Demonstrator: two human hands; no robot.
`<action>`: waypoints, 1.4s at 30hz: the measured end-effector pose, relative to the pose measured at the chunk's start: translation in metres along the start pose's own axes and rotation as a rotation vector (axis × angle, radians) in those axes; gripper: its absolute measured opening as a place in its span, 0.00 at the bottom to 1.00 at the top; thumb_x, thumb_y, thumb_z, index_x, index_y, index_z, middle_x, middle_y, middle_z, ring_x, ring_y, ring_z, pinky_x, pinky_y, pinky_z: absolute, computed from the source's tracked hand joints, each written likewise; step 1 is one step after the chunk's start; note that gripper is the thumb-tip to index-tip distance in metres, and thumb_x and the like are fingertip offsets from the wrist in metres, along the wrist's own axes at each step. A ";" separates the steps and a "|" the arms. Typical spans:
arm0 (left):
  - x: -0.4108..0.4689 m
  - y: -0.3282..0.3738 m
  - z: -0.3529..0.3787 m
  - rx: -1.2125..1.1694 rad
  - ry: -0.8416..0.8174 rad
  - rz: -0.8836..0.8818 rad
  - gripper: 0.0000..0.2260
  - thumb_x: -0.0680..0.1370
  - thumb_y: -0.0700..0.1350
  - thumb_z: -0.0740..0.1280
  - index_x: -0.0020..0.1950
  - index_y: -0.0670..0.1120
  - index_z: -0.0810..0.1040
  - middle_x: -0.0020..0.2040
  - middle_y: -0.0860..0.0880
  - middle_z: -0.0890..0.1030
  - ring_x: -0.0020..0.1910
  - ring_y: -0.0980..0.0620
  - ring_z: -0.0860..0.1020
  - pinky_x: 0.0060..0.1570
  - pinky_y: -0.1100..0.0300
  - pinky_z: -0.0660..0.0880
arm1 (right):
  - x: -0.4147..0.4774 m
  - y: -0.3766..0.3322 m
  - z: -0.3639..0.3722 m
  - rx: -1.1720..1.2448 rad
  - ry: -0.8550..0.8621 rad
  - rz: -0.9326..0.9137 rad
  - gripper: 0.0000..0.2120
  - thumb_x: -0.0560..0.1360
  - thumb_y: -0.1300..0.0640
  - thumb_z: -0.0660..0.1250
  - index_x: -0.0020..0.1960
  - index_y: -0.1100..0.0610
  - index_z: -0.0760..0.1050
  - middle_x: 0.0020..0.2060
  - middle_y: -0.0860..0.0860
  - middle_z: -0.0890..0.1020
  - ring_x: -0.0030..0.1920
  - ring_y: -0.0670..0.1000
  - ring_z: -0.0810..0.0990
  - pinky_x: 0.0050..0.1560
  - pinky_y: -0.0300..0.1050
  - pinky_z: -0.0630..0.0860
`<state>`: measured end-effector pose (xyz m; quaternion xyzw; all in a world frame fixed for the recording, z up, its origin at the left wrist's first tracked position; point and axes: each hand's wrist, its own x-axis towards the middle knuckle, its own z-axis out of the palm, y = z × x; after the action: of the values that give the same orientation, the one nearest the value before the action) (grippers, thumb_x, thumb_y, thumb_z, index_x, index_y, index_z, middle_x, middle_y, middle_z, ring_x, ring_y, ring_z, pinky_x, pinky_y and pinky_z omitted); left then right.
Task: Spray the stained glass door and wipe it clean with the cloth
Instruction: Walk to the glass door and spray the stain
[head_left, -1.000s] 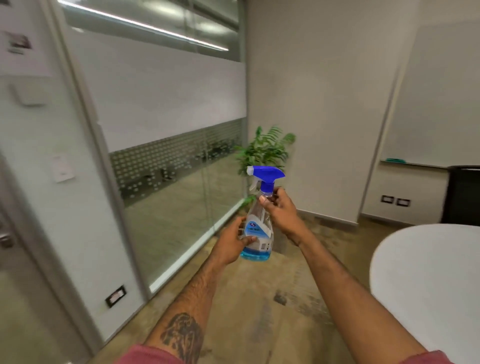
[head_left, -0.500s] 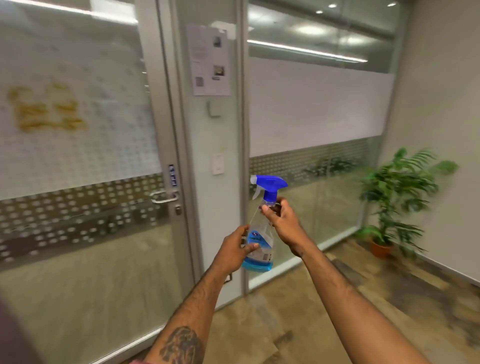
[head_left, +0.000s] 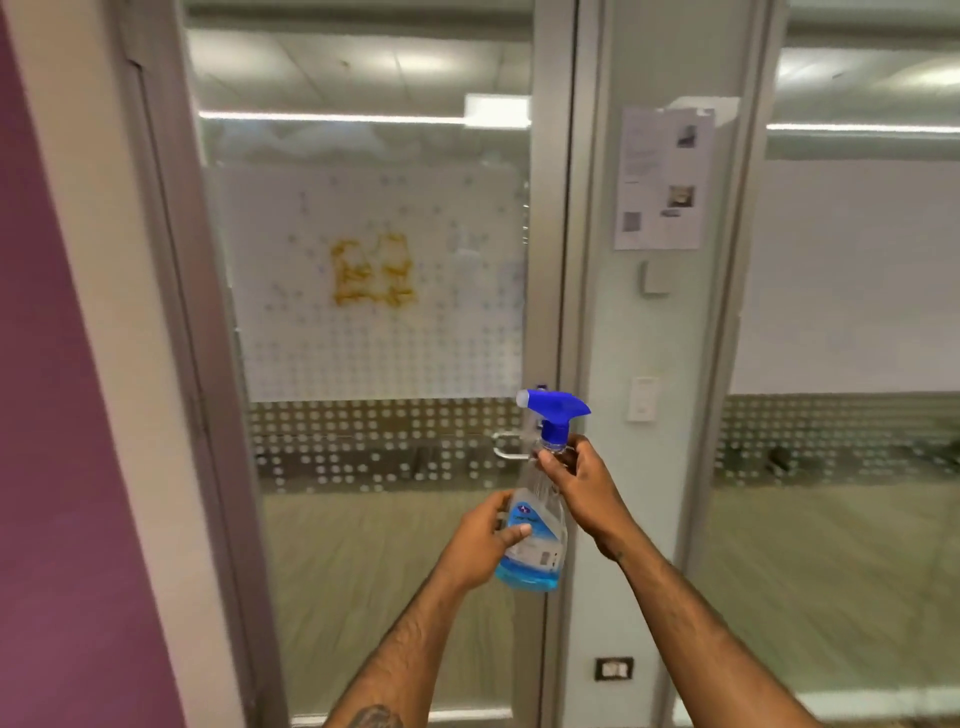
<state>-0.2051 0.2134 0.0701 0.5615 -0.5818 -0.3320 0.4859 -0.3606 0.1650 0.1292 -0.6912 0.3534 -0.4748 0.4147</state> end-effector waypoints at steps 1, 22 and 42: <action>0.003 -0.002 -0.008 0.000 0.016 -0.010 0.16 0.81 0.42 0.68 0.68 0.49 0.74 0.59 0.51 0.82 0.54 0.54 0.84 0.53 0.51 0.83 | 0.008 -0.001 0.008 0.006 -0.021 -0.005 0.15 0.79 0.46 0.65 0.64 0.48 0.71 0.58 0.47 0.82 0.59 0.46 0.81 0.57 0.46 0.79; 0.102 -0.052 -0.259 0.091 0.116 0.053 0.16 0.81 0.45 0.67 0.69 0.51 0.72 0.60 0.51 0.82 0.55 0.55 0.84 0.55 0.51 0.83 | 0.179 -0.035 0.229 0.094 -0.104 -0.117 0.08 0.79 0.49 0.66 0.57 0.48 0.73 0.54 0.50 0.84 0.55 0.49 0.83 0.58 0.51 0.80; 0.201 -0.044 -0.376 0.085 -0.104 -0.019 0.21 0.82 0.45 0.65 0.75 0.52 0.67 0.66 0.49 0.75 0.63 0.49 0.79 0.64 0.46 0.78 | 0.297 -0.084 0.290 0.179 -0.160 -0.166 0.13 0.77 0.51 0.70 0.60 0.51 0.74 0.53 0.53 0.86 0.51 0.50 0.86 0.55 0.50 0.80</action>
<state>0.1826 0.0705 0.1835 0.5692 -0.6145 -0.3403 0.4274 0.0116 0.0062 0.2536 -0.7138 0.2172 -0.4805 0.4610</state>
